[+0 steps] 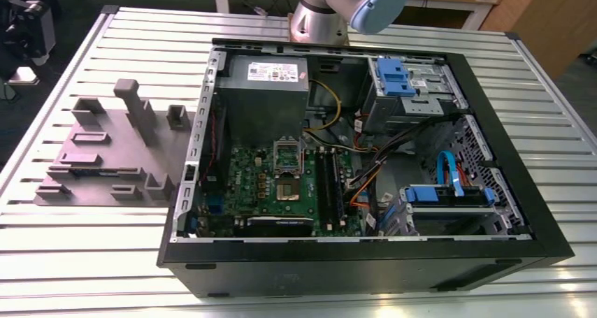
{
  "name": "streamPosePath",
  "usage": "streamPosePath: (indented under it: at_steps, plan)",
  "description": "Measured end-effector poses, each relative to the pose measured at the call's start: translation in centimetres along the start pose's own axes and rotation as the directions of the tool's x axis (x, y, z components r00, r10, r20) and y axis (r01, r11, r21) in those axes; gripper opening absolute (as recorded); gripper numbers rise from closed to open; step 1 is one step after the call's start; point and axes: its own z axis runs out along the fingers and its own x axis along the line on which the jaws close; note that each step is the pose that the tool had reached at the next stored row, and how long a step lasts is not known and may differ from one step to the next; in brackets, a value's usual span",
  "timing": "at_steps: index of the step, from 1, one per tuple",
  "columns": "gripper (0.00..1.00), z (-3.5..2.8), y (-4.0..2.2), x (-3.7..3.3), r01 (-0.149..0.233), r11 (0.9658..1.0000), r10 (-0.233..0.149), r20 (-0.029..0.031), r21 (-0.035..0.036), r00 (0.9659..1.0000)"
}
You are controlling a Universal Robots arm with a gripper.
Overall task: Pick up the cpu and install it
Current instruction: 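Pick up the cpu and move it towards the insertion slot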
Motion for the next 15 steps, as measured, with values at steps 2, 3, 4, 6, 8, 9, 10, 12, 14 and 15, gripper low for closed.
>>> streamPosePath:
  at_steps: [2, 3, 4, 6, 8, 9, 10, 12, 14, 15]
  plan:
    - [0.47, -0.25, -0.01, 0.0, 0.0, 1.0, 0.0, 0.0, 0.0, 1.0]
    - [0.47, -0.39, -0.01, 0.0, 0.0, 1.0, 0.0, -0.0001, 0.0, 1.0]
    - [0.47, -0.51, -0.01, -0.01, 0.0, 1.0, 0.0, -0.0001, 0.0001, 1.0]
    - [0.47, -0.74, -0.02, 0.0, 0.0, 1.0, 0.0, 0.0, 0.0, 1.0]
    - [0.47, -0.96, -0.03, -0.01, 0.0, 1.0, 0.0, -0.0001, 0.0001, 1.0]
    - [0.47, -1.05, -0.03, -0.01, 0.0, 1.0, 0.0, -0.0001, 0.0001, 1.0]
    - [0.47, -1.15, -0.03, -0.01, 0.0, 1.0, 0.0, -0.0001, 0.0, 1.0]
    - [0.47, -1.33, -0.04, -0.01, 0.0, 1.0, 0.0, 0.0, 0.0, 1.0]
    - [0.47, -1.51, -0.04, -0.01, 0.0, 1.0, 0.0, 0.0, 0.0, 1.0]
    - [0.47, -1.62, -0.04, -0.01, 0.0, 1.0, 0.0, 0.0, 0.0, 1.0]
